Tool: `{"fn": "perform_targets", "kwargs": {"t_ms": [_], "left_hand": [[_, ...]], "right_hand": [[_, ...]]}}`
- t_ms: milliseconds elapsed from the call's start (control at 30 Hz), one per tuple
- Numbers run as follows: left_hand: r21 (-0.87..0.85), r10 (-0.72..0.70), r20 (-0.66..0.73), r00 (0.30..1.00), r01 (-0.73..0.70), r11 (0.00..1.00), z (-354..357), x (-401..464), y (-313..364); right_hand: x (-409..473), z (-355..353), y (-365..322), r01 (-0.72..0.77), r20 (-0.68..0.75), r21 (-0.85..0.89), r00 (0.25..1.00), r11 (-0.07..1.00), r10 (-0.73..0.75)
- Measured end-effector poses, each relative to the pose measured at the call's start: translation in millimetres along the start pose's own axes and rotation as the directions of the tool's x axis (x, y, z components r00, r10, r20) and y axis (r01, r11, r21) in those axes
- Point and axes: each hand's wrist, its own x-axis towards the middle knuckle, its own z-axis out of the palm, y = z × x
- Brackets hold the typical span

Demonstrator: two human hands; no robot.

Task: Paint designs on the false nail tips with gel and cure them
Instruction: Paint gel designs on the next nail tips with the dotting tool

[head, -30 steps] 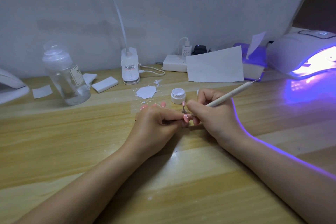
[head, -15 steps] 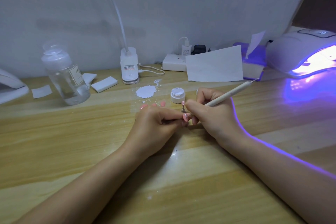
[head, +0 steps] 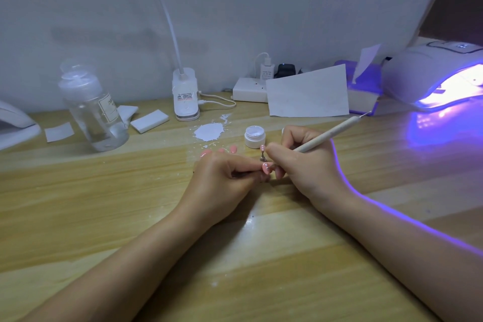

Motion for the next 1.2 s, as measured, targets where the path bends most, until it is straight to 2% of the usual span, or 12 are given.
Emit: {"fn": "perform_targets", "kwargs": {"t_ms": [1200], "left_hand": [[0.038, 0.004, 0.014, 1.000, -0.005, 0.999, -1.0, -0.8, -1.5]], "right_hand": [[-0.5, 0.3, 0.0, -0.006, -0.008, -0.002, 1.000, 1.000, 0.006]]}}
